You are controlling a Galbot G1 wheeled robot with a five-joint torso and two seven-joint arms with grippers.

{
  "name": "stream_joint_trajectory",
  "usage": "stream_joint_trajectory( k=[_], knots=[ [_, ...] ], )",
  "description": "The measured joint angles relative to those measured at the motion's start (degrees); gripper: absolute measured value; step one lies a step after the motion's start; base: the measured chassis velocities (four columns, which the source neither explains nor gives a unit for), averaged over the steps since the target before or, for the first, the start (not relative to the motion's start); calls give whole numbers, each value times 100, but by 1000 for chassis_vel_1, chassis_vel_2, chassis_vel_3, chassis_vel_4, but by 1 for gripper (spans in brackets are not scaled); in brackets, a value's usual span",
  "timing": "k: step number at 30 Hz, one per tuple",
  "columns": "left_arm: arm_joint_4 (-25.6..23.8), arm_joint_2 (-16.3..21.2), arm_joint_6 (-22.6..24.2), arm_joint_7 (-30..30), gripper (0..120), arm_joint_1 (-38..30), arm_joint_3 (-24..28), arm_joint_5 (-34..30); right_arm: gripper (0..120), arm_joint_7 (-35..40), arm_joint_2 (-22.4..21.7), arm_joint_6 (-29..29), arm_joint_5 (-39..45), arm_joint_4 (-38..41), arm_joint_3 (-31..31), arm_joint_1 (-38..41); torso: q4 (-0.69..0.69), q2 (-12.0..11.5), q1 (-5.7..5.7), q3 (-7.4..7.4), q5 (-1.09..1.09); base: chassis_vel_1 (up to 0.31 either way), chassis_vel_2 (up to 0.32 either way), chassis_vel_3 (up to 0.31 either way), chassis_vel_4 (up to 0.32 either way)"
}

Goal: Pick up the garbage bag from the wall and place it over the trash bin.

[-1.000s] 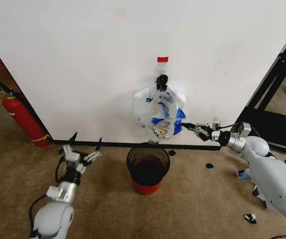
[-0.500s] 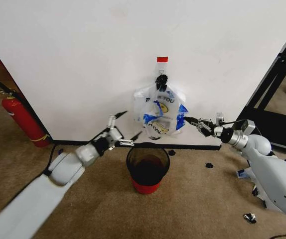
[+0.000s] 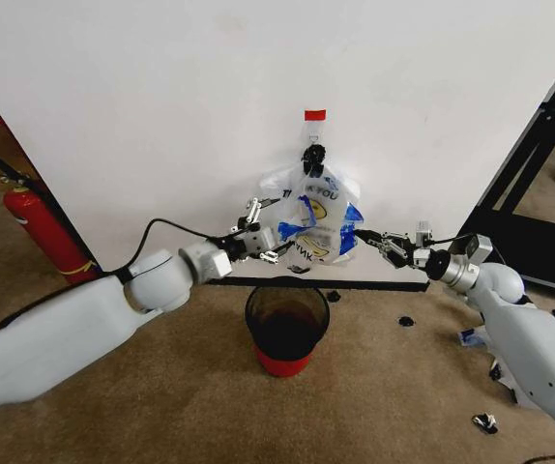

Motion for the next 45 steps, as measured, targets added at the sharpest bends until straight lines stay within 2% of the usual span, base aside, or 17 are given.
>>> stream_joint_trajectory(
  k=[3,6,8,9,12,16,17,21,24,30,32,36,37,40,42,45],
  knots=[
    [-32,-41,149,64,100,-186,187,-70,0,-7,-11,6,-21,6,3,-3,-1,0,0,0,-1,0,0,0,0],
    [-158,-118,546,232,100,-703,774,-364,0,-32,-20,18,-76,25,13,-3,0,0,0,0,0,0,0,0,0],
    [-233,-272,972,261,100,-1112,1169,-722,0,-49,-1,28,-105,38,27,5,1,0,-1,0,0,0,0,0,0],
    [-233,-272,972,261,100,-1112,1169,-722,0,-49,-1,28,-105,38,27,5,1,0,-1,0,0,0,0,0,0],
    [-223,-536,1668,256,100,-1559,1449,-1126,0,-62,21,42,-115,53,44,2,-1,0,0,0,0,0,0,0,0],
    [-65,-824,2243,194,98,-1912,1613,-1381,0,-94,26,77,-117,116,79,-69,-1,0,0,0,0,0,0,0,0],
    [-65,-824,2243,194,98,-1912,1613,-1381,0,-94,26,77,-117,116,79,-69,-1,0,0,0,0,0,0,0,0],
    [-77,-953,2812,170,95,-2007,1645,-1425,0,-142,-21,124,-115,151,116,-148,-1,0,0,0,0,0,0,0,0],
    [-105,-953,2925,148,94,-1984,1646,-1411,0,-149,-35,135,-110,153,127,-159,-1,0,-1,-1,-1,0,0,0,0],
    [-134,-843,3013,46,67,-1792,1627,-1293,0,-160,-41,168,-89,152,137,-154,0,0,0,-1,-2,0,0,0,0],
    [-139,-830,3008,39,65,-1784,1620,-1291,0,-161,-41,168,-88,152,137,-148,0,0,0,0,-2,0,0,0,0],
    [-186,-811,2986,-19,46,-1766,1592,-1303,0,-162,-36,176,-85,151,132,-131,0,0,0,0,-1,0,0,0,0],
    [-186,-811,2986,-19,46,-1766,1592,-1303,0,-162,-36,176,-85,151,132,-131,0,0,0,0,-1,0,0,0,0],
    [-240,-788,2978,-92,32,-1768,1573,-1334,0,-160,-45,182,-80,167,131,-143,0,0,-1,-1,-1,0,0,0,0],
    [-249,-782,2977,-103,30,-1774,1571,-1336,0,-160,-53,183,-79,173,132,-149,0,0,-1,-1,-1,0,0,0,0],
    [-264,-759,2970,-157,16,-1810,1554,-1367,0,-154,-79,197,-66,191,141,-179,0,0,-1,-1,-1,0,0,0,0]
  ],
)
